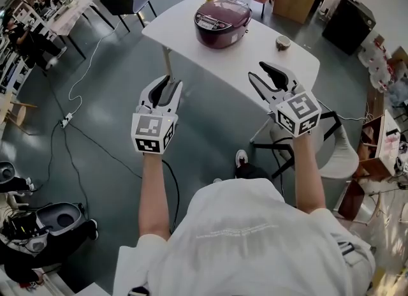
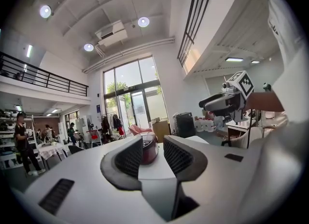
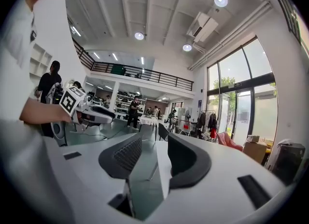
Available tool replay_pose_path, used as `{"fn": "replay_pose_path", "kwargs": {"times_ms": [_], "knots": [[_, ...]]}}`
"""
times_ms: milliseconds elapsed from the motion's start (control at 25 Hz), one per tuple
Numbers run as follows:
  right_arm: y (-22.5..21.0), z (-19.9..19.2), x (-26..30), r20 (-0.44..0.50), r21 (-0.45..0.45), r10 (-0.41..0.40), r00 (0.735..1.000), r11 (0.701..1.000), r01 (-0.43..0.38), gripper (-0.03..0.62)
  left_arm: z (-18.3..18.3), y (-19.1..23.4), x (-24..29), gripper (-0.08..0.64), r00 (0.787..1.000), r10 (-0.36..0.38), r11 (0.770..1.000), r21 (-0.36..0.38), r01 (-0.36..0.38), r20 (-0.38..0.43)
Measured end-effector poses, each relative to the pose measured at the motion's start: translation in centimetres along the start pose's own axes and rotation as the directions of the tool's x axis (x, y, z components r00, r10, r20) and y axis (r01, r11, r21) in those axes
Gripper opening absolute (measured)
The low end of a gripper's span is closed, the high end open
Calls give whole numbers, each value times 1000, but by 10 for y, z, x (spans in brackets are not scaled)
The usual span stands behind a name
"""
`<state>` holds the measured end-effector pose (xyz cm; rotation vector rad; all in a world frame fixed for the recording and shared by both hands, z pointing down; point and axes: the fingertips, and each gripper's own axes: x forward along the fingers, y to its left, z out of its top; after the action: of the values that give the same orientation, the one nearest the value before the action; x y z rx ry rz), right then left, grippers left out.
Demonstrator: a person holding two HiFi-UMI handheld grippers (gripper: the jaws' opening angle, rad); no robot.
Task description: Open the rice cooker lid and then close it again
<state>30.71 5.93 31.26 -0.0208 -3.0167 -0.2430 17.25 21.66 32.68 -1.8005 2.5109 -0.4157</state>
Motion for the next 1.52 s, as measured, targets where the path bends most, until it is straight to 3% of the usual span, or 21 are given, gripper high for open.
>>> {"fn": "replay_pose_path", "kwargs": {"times_ms": [240,600,880,1080,1240,1520], "knots": [[-6,-5,15,-8,-1,-3,1000,1000,3,175,-7,8,11,147,1000,3,1000,-7,-3,-16],[-40,-14,74,2,30,-5,1000,1000,5,176,-21,49,50,132,1000,7,997,-78,-9,-24],[-86,-27,130,5,65,-2,1000,998,2,183,-20,79,115,146,1000,-28,998,-49,28,-6],[-127,-34,170,-9,82,0,1000,997,1,179,-15,104,169,126,998,-60,993,-99,60,2],[-157,-44,197,-34,113,2,999,994,1,219,-12,121,207,112,998,-65,988,-137,66,10],[-197,-56,235,-47,145,10,999,989,-3,229,-12,143,269,148,998,-70,994,-86,69,-10]]}}
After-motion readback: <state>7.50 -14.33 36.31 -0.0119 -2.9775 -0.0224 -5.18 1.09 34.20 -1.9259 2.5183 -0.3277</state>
